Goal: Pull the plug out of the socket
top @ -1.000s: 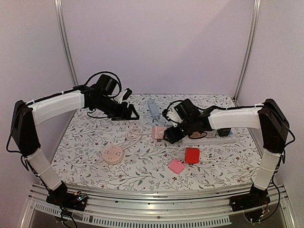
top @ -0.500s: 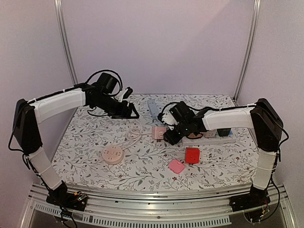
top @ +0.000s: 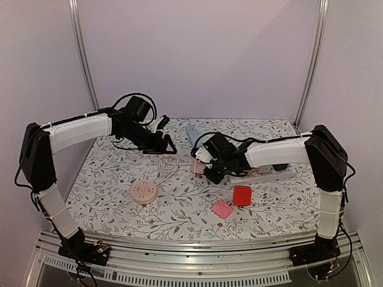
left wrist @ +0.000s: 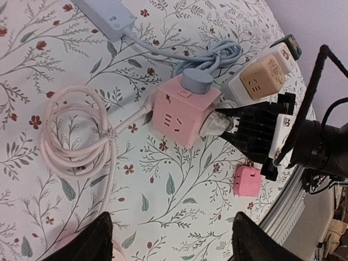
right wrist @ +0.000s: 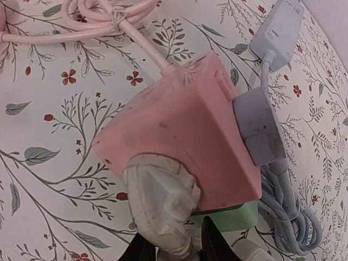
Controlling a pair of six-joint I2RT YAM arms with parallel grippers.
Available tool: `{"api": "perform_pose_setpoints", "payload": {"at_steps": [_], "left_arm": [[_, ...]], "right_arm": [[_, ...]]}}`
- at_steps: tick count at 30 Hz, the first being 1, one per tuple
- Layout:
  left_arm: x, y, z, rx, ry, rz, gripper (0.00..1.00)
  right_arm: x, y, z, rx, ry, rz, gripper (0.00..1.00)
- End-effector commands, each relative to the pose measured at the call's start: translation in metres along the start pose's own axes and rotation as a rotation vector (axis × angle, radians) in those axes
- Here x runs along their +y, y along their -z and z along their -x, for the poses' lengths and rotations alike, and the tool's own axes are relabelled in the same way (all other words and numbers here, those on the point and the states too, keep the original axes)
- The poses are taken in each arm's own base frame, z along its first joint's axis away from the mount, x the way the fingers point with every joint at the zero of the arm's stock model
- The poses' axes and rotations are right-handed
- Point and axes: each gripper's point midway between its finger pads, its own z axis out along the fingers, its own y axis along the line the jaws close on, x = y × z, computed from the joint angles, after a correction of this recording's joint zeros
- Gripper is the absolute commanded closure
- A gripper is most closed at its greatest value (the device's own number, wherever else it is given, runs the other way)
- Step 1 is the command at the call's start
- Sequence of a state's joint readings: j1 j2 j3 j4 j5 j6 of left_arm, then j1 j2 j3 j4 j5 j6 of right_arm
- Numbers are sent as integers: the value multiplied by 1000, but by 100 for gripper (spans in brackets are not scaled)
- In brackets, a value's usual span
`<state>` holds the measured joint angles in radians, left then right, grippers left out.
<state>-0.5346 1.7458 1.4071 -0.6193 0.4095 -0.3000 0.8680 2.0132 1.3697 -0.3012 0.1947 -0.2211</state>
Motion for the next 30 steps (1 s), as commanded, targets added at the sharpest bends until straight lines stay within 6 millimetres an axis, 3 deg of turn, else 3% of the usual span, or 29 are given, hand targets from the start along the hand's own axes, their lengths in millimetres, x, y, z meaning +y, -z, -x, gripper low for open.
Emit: {"api": "perform_pose_setpoints", "payload": {"at_steps": [1,7,20,26,30], "left_arm": [[6,-7,-7,25,20,-11,27],[3,-10,-10,35,26,-32,27],[-30,-37,-32,124,42,-202,27],[-41,-44,-37,142,49,-263,26],[-42,-47,-39,149,57,-280,25]], "right_arm": [[4,-3,-1,19,29,-32,81],[8,13,13,-64,-26,-20,100],[22,78,61,-405,-362,180,100],[39,95,73,-464,-394,234,100],[63,106,81,-490,-382,324,100]]}}
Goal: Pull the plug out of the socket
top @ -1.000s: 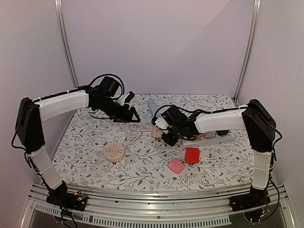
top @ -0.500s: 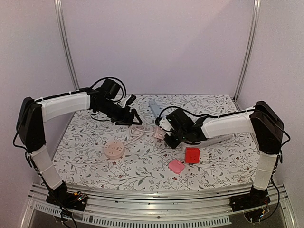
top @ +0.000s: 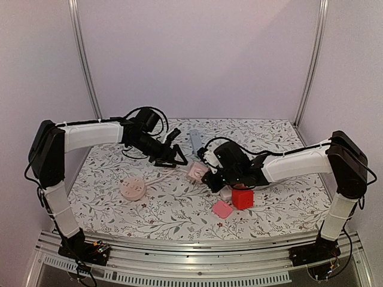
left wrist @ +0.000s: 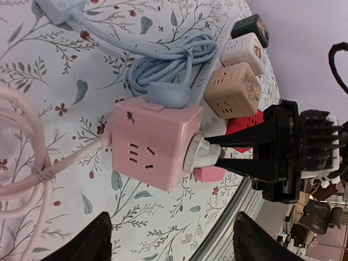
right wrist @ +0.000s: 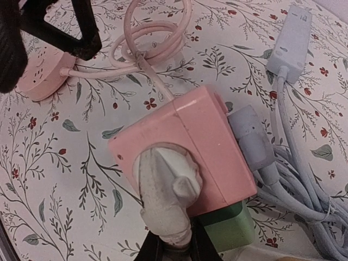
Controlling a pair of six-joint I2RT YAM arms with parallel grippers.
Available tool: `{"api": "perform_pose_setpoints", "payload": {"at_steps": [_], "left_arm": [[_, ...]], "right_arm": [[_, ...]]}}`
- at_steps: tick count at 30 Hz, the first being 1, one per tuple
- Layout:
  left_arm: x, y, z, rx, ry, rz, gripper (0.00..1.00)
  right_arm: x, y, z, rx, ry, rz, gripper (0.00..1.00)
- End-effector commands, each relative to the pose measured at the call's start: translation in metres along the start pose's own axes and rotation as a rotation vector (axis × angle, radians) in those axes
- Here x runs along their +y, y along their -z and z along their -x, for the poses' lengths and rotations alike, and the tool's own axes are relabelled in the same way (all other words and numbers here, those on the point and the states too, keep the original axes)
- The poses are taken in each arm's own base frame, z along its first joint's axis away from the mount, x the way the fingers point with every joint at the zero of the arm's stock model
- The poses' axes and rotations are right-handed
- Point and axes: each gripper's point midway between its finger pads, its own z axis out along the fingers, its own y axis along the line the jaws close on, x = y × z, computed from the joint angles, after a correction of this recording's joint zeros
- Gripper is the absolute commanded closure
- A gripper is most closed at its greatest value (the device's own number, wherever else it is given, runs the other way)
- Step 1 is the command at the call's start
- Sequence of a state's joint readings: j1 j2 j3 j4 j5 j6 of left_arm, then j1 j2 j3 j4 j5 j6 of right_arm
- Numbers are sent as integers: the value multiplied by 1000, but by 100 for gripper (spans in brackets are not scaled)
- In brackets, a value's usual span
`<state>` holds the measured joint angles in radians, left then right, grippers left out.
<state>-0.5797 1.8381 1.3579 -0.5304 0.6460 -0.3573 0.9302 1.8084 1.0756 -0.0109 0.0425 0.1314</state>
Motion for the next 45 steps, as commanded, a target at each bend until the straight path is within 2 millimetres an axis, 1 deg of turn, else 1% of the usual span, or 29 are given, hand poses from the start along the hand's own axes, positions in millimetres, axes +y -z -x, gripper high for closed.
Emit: {"api": "perform_pose_setpoints", "payload": {"at_steps": [1,5,12,17,25,30,33,35,36,38,41,45], "left_arm": [[-5,-10,-4,16,5,-56,25],[-4,-14,-5,21,14,-70,25],[0,-25,-11,59,44,-98,25],[-6,-31,-15,88,56,-161,18],[1,-37,-17,99,72,-149,17],[8,-39,-16,88,62,-105,17],[11,-39,-15,83,53,-91,20],[11,-41,-16,87,48,-94,29],[10,-42,-16,91,47,-101,32],[9,-43,-18,100,44,-108,31],[7,-45,-19,109,44,-127,27],[5,-46,-20,116,46,-140,27]], "right_arm": [[53,38,72,-254,-49,187,100],[64,40,73,-266,-49,221,100],[68,48,81,-301,-61,248,100],[70,54,87,-328,-74,267,100],[74,60,91,-348,-87,296,100],[77,64,93,-358,-80,313,100],[80,65,93,-357,-75,330,100],[81,64,93,-355,-75,335,100],[81,65,94,-357,-77,337,100],[82,65,94,-357,-78,342,100],[82,68,97,-368,-77,343,100],[81,68,98,-374,-75,333,100]]}}
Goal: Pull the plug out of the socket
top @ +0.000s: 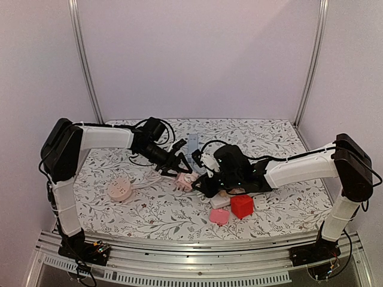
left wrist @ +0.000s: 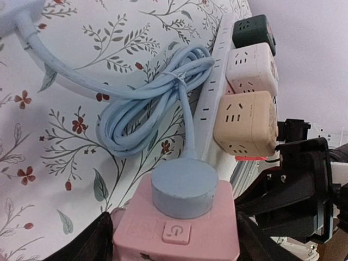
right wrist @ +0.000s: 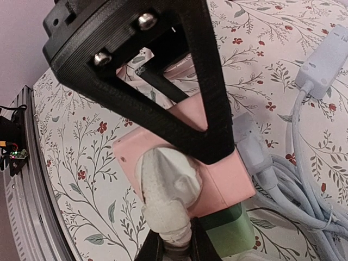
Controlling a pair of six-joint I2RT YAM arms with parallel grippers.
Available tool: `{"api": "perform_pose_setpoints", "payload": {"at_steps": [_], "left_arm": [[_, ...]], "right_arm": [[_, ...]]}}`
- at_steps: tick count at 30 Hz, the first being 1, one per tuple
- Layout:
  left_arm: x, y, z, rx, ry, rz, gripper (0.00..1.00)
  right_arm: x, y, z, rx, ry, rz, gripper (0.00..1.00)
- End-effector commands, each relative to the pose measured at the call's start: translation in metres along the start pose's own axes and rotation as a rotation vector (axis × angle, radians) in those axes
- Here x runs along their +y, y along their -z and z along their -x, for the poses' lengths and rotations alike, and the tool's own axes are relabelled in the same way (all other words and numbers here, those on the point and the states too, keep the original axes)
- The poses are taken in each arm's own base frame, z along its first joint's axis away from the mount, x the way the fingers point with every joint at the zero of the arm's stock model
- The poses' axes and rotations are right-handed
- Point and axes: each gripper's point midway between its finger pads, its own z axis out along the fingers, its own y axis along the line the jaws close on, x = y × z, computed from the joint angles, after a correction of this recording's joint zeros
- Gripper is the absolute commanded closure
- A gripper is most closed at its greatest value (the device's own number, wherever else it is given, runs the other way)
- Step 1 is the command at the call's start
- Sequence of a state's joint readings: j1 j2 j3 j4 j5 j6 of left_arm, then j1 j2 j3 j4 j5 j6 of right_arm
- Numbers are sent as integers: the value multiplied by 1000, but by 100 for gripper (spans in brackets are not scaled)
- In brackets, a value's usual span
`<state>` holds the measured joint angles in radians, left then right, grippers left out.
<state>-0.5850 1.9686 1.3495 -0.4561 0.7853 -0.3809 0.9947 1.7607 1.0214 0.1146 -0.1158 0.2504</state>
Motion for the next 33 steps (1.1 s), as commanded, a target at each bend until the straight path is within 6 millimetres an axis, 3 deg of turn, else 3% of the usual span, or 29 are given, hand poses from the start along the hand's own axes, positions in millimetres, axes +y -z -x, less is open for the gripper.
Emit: {"api": "perform_pose_setpoints", "payload": {"at_steps": [1,7,13,25,33], "left_arm": [[-3,-9,-3,25,-16,-26,28],[-8,-8,-3,21,-21,-41,45],[-10,-5,-2,10,-34,-43,54],[-17,-4,-2,-2,-75,-37,58],[-17,-4,-2,-4,-80,-29,58]], "right_arm": [[37,38,87,-292,26,119,100],[31,33,84,-288,13,94,100],[23,28,80,-279,-18,62,100],[-8,24,84,-288,-217,120,100],[-9,19,80,-279,-257,148,100]]}}
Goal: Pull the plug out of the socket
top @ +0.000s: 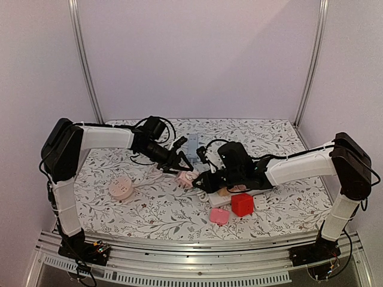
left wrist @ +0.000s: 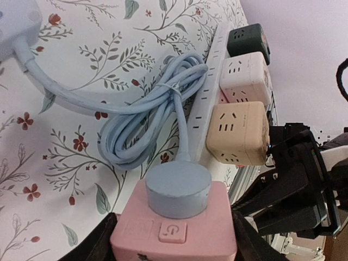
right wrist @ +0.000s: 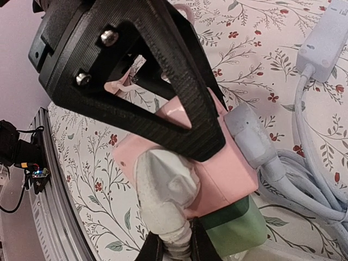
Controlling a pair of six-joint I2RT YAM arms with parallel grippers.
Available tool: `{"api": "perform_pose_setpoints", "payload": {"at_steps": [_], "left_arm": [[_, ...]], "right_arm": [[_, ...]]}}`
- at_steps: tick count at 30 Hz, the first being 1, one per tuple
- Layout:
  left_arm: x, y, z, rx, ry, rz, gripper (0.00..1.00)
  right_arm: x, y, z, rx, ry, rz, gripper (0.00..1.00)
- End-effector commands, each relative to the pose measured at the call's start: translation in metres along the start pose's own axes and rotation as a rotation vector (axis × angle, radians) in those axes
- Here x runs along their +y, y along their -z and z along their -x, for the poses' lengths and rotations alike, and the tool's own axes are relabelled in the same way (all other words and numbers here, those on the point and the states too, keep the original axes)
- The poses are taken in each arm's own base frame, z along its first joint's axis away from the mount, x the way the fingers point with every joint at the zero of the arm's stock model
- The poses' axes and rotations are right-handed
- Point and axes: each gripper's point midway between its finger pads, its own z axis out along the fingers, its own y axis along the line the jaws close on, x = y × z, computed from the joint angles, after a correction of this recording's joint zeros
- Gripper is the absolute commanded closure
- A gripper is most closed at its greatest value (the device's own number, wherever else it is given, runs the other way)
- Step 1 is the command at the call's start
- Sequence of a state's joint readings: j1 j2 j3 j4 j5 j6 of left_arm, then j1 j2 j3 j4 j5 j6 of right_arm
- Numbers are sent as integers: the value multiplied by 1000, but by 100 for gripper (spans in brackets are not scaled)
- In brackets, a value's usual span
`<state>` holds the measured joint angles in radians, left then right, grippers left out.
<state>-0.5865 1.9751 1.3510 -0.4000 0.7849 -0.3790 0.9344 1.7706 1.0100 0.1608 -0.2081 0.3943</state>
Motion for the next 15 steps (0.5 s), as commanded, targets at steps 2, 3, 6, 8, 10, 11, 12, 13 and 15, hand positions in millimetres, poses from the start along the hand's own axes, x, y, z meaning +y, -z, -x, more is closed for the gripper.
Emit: {"api": "perform_pose_setpoints", "payload": {"at_steps": [2,3,6,8,10,11,12,13,15], "left_arm": [[-14,-2,-12,28,-39,-14,59],[-14,-2,-11,28,-39,-10,59],[-7,-2,-11,27,-22,16,60],[-1,-2,-11,29,-3,32,60],[5,-2,-10,28,16,47,60],[8,-2,-10,31,26,55,60],[11,-2,-10,33,35,62,61],[13,-2,-11,36,42,67,61],[17,-2,-11,36,54,76,61]], "right_arm": [[19,18,73,-257,-69,120,100],[19,19,73,-258,-64,117,100],[23,21,71,-262,-26,104,100],[29,23,69,-258,14,91,100],[36,24,66,-248,56,73,100],[39,25,66,-244,88,62,100],[42,25,64,-237,108,44,100],[46,24,62,-226,136,36,100],[52,25,60,-214,196,3,100]]}}
